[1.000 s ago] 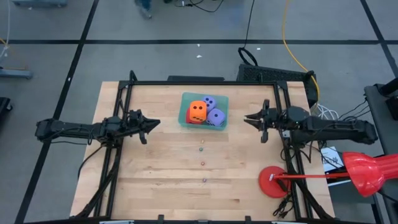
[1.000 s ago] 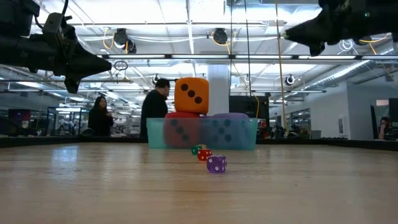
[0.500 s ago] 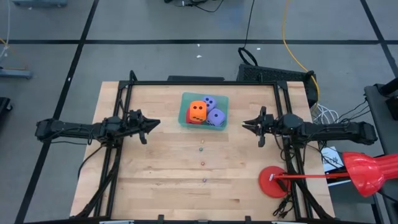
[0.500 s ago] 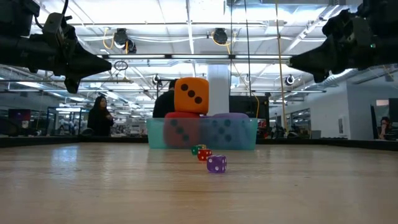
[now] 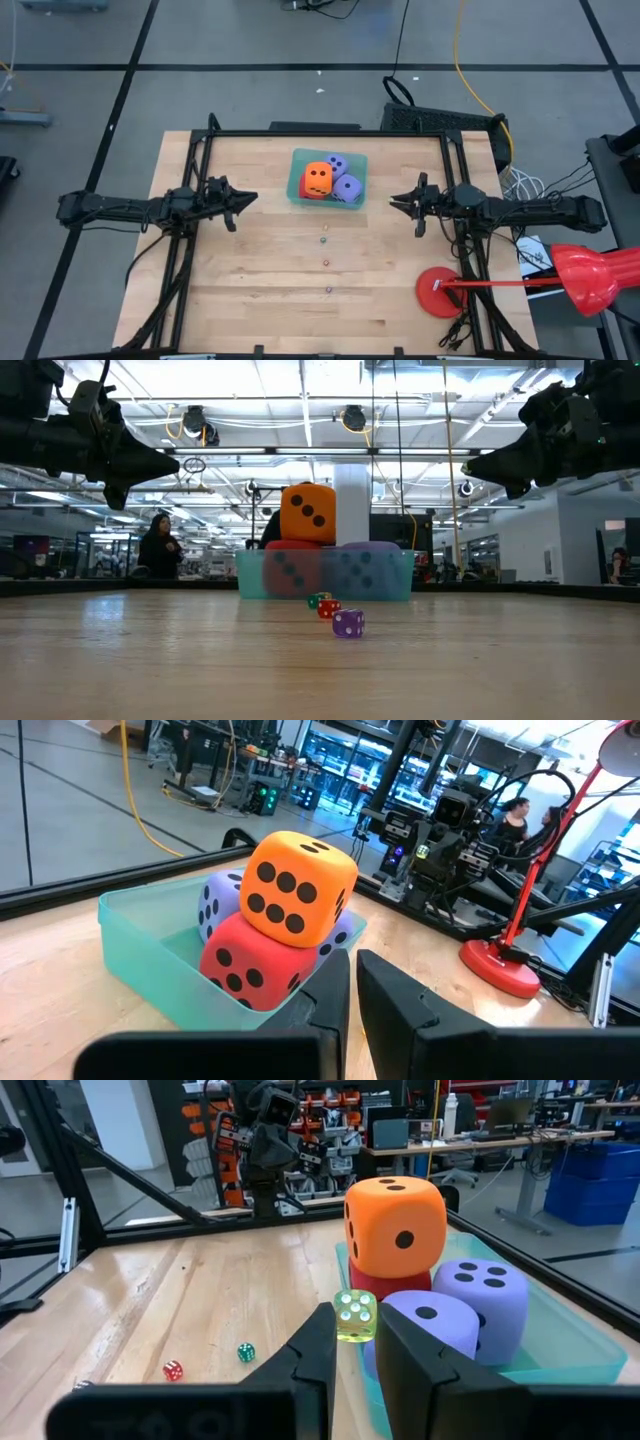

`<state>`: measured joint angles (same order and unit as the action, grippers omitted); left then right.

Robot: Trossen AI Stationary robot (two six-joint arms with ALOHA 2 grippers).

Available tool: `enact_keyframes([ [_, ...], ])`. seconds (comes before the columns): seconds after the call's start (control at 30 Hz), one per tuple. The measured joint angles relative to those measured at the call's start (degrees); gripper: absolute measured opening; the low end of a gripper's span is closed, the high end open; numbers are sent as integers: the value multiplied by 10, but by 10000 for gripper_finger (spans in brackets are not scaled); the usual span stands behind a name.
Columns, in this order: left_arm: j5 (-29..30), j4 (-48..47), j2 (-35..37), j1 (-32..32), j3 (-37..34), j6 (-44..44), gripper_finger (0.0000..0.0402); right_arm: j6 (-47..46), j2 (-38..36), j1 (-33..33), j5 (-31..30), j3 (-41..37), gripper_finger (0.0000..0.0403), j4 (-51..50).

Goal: Pick & Place Dice
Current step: Put the small light green dice into the blue bin

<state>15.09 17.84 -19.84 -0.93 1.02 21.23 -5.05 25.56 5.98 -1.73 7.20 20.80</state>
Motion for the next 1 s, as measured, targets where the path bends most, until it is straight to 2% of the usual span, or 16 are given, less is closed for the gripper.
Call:
enact_keyframes([
  [0.47, 0, 0, 0, 0, 0, 0, 33, -9, 5, 27, 0, 0, 47, 5],
  [0.73, 0, 0, 0, 0, 0, 0, 33, -34, 33, 52, -14, 4, 47, 3],
  [0.87, 0, 0, 0, 0, 0, 0, 33, -35, 64, 87, -12, 33, 47, -18],
  [1.0, 0, 0, 0, 0, 0, 0, 33, -35, 116, 131, -12, 98, 47, -79],
])
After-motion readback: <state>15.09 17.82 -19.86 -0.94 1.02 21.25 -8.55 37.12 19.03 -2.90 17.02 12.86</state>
